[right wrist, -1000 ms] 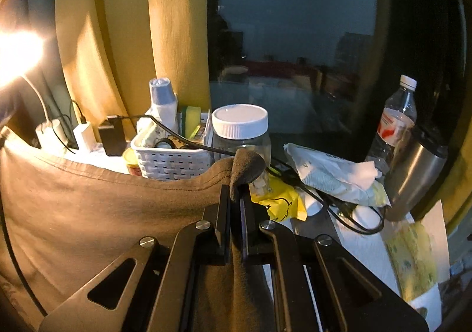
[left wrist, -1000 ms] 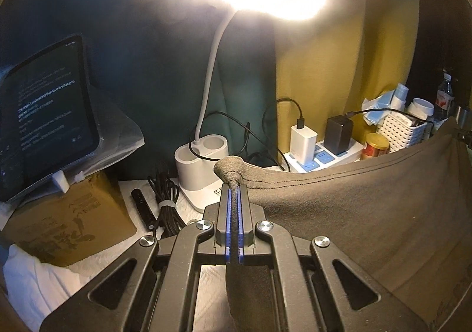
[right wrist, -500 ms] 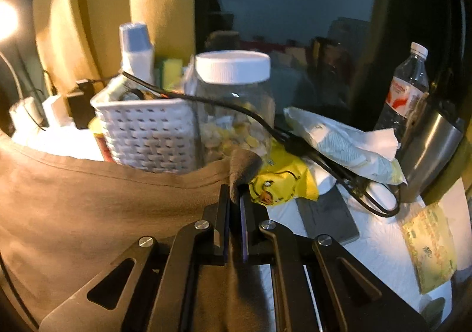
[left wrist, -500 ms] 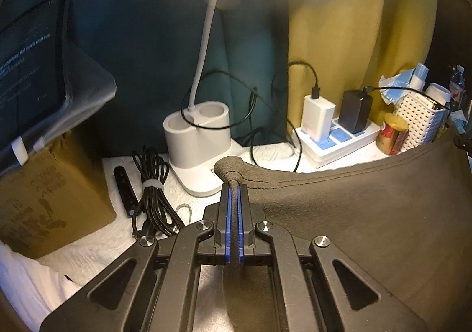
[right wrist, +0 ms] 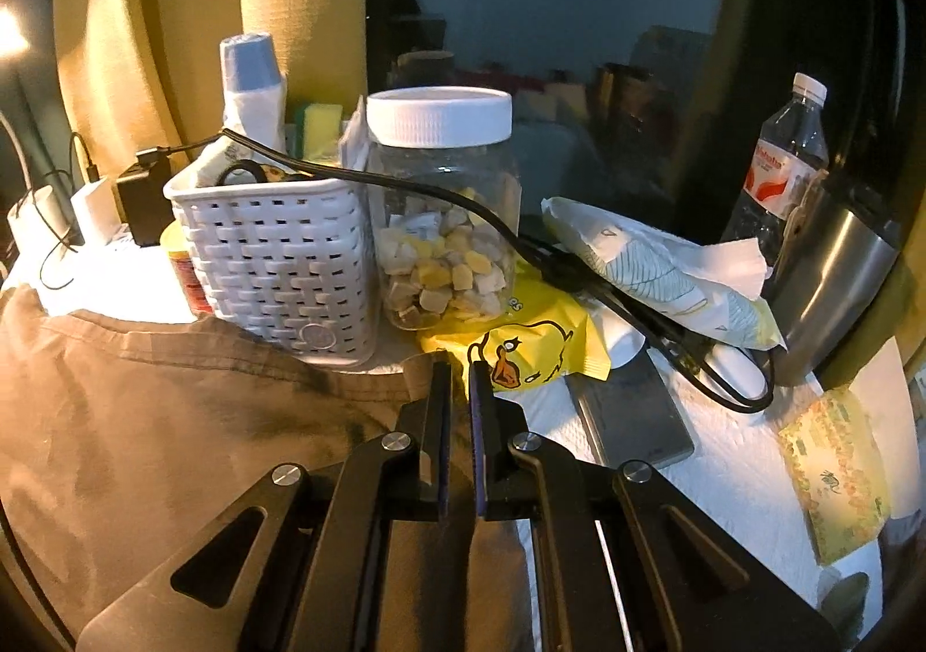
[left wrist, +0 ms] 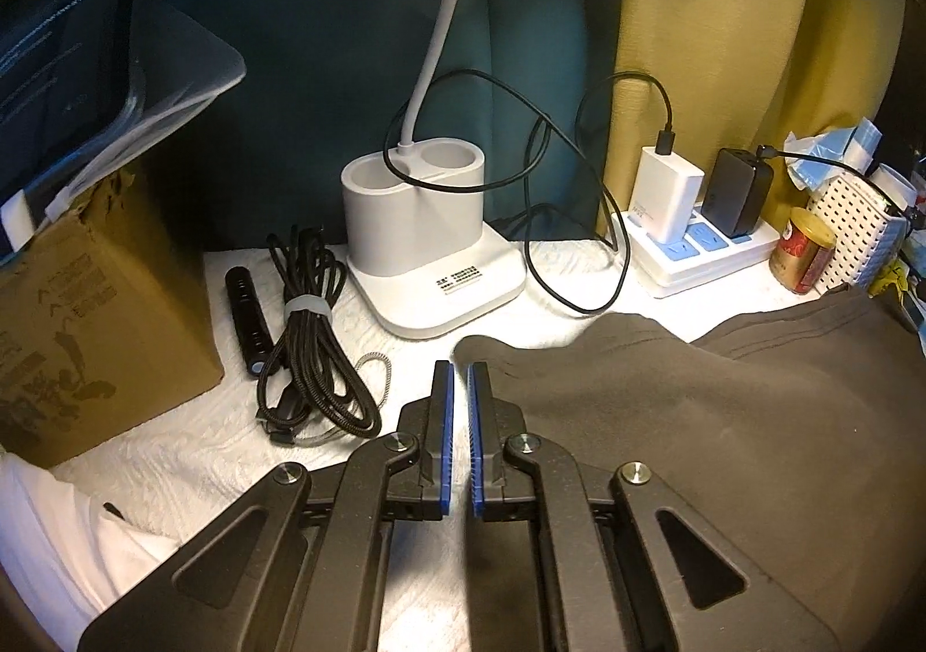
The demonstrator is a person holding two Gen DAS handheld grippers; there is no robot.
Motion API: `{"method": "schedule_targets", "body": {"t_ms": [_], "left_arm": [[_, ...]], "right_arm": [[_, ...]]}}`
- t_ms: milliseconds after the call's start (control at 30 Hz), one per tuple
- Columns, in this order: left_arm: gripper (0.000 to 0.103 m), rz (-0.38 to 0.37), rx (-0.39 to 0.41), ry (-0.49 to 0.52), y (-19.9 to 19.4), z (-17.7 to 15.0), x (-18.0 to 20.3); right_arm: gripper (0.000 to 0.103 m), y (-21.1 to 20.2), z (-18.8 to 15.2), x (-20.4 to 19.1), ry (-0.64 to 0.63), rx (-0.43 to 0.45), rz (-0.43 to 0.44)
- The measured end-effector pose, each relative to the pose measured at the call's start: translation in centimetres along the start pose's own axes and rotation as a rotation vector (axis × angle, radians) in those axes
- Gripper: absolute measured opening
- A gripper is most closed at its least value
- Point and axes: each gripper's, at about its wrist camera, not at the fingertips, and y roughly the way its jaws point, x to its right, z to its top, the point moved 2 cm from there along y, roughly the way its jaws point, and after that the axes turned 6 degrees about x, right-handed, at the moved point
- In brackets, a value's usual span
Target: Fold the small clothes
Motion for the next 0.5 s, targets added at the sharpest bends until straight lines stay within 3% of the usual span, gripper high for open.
{"method": "schedule_targets", "body": {"t_ms": [133,200,233,267,500], "left_arm": [[0.01,-0.01,0.008,-0.007,-1.0,-0.2,0.0],[0.055,-0.019,0.015,-0.015,-1.5,-0.2,-0.1],[0.064,-0.029,0.024,-0.029,-1.9,-0.2,-0.2],[0.068,-0.04,0.035,-0.049,-2.4,-0.3,-0.3],[0.068,-0.045,0.047,-0.052,-5.1,-1.0,-0.3]], "right_arm": [[0.006,-1.2,-0.1,0.0,0.003,-0.005,0.006],[0.006,-1.9,-0.3,-0.1,0.006,-0.009,0.011],[0.006,-2.3,-0.5,-0.2,0.005,-0.012,0.013],[0.006,-2.7,-0.7,-0.2,0.004,-0.014,0.014],[0.007,-5.3,-1.9,-0.3,0.024,-0.021,0.023]]}}
